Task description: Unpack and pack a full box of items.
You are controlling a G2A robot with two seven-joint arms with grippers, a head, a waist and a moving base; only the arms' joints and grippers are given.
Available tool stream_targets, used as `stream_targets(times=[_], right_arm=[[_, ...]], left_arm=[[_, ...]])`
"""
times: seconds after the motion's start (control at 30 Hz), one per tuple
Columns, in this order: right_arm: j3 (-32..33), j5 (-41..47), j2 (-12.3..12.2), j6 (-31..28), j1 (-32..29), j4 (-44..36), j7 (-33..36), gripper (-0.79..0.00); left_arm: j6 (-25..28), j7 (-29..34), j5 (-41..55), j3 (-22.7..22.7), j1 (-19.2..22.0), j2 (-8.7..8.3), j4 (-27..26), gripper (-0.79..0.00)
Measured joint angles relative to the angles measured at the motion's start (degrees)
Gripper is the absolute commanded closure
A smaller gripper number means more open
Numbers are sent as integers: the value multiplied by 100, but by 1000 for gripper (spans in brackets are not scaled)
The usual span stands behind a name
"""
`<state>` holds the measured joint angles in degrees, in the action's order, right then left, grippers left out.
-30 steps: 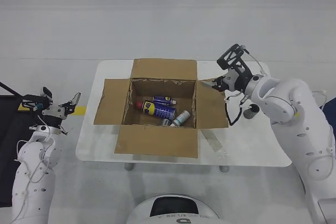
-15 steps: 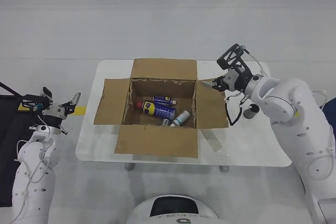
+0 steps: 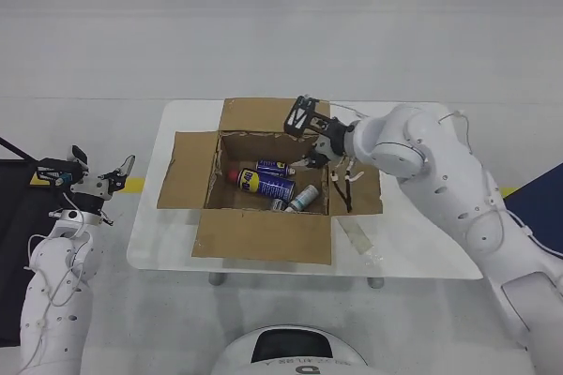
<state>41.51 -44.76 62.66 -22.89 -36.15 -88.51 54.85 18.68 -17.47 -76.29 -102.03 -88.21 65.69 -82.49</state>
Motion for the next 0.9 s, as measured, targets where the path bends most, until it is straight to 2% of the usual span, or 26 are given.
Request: stream_targets(times=[0.2,0.4,0.47,0.57,0.67,0.77,0.8,0.9], right_arm=[[-1122,167,601,199,649,959,-32,-776],[-1904,324,1203,173,1037,1756,22,-776],[-2035,434,1365,118,1130,2009,50,-779],[-2174,678,1602,-16,1258,2461,125,-720],[-2326,783,1833,-77,1335,2879,161,-723],[-2505,783,2085,-129,1376,3282,135,-739],[-2576,743,2192,-131,1391,3450,85,-711],[-2748,534,2461,-63,1411,3880,-134,-696]], left_arm=[[0,0,0,0,0,0,0,-785],[0,0,0,0,0,0,0,-785],[0,0,0,0,0,0,0,-785],[0,0,0,0,0,0,0,-785],[0,0,0,0,0,0,0,-785],[0,0,0,0,0,0,0,-785],[0,0,0,0,0,0,0,-785],[0,0,0,0,0,0,0,-785]])
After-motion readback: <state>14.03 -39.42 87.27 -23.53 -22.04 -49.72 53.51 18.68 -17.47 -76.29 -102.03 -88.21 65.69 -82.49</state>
